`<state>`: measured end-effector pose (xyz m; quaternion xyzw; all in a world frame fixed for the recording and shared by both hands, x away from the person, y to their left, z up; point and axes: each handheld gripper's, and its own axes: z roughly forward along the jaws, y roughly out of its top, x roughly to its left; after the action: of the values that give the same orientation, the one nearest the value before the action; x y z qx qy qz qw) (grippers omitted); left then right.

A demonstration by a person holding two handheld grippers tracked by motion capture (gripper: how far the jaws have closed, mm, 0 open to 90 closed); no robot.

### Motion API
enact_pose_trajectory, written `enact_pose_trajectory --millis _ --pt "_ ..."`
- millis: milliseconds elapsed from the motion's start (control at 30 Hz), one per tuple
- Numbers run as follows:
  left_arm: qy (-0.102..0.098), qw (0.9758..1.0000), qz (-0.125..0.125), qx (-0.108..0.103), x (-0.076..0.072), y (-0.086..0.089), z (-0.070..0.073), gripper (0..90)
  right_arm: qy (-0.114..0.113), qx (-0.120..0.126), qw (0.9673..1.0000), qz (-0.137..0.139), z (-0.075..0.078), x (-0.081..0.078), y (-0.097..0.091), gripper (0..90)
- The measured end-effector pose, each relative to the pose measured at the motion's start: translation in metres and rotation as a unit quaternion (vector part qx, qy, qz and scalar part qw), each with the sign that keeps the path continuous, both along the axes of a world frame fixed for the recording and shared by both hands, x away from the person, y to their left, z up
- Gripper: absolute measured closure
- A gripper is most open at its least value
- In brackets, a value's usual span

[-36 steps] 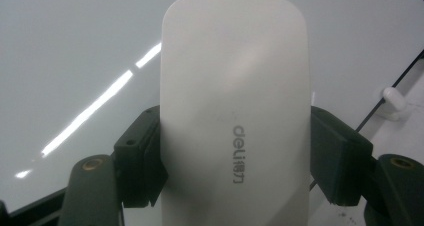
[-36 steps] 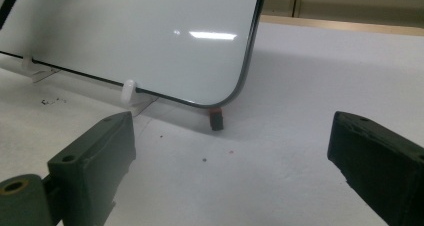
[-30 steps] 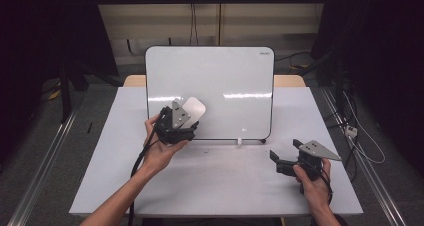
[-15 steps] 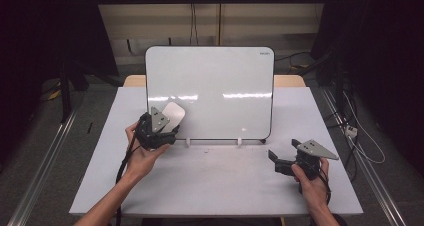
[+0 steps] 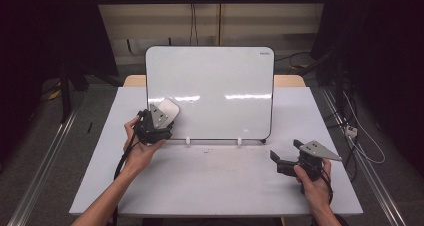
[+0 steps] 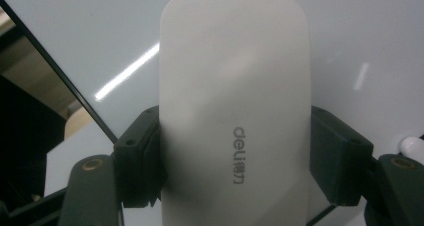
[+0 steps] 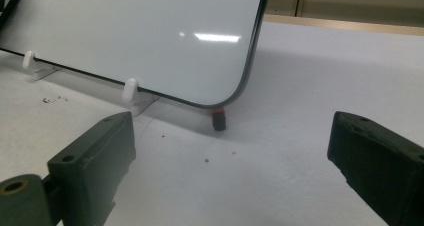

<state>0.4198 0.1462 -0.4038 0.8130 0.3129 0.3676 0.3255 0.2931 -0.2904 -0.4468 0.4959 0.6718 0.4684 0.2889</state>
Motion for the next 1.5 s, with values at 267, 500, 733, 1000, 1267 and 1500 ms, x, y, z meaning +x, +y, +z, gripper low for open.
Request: enact_pose_trajectory --millis 267,500,733,1000,1267,1500 --pt "0.007 0.9999 0.002 -0.011 -0.001 0.0 0.002 30.0 0.002 0.002 1.0 -0.001 -0.001 0.002 0.0 5.1" --pt "0.006 0.9997 -0.002 -0.025 -0.005 0.002 0.007 21.5 0.001 0.002 1.0 0.001 -0.001 0.002 0.0 5.2" --pt "0.024 0.997 -0.004 -0.073 -0.006 0.006 0.013 9.1 0.002 0.0 1.0 -0.001 -0.001 0.003 0.0 5.3" --pt "0.053 0.9923 -0.018 -0.11 -0.016 0.014 0.021 4.7 0.002 -0.002 1.0 0.0 0.0 0.001 0.003 5.4" --pt "0.089 0.984 -0.011 -0.154 -0.031 0.033 0.013 4.6 0.004 -0.002 1.0 0.002 0.0 0.002 0.004 5.4" --pt "0.085 0.9831 -0.02 -0.161 -0.047 0.047 0.009 5.0 0.006 -0.004 1.0 0.001 -0.001 0.002 0.004 5.4"
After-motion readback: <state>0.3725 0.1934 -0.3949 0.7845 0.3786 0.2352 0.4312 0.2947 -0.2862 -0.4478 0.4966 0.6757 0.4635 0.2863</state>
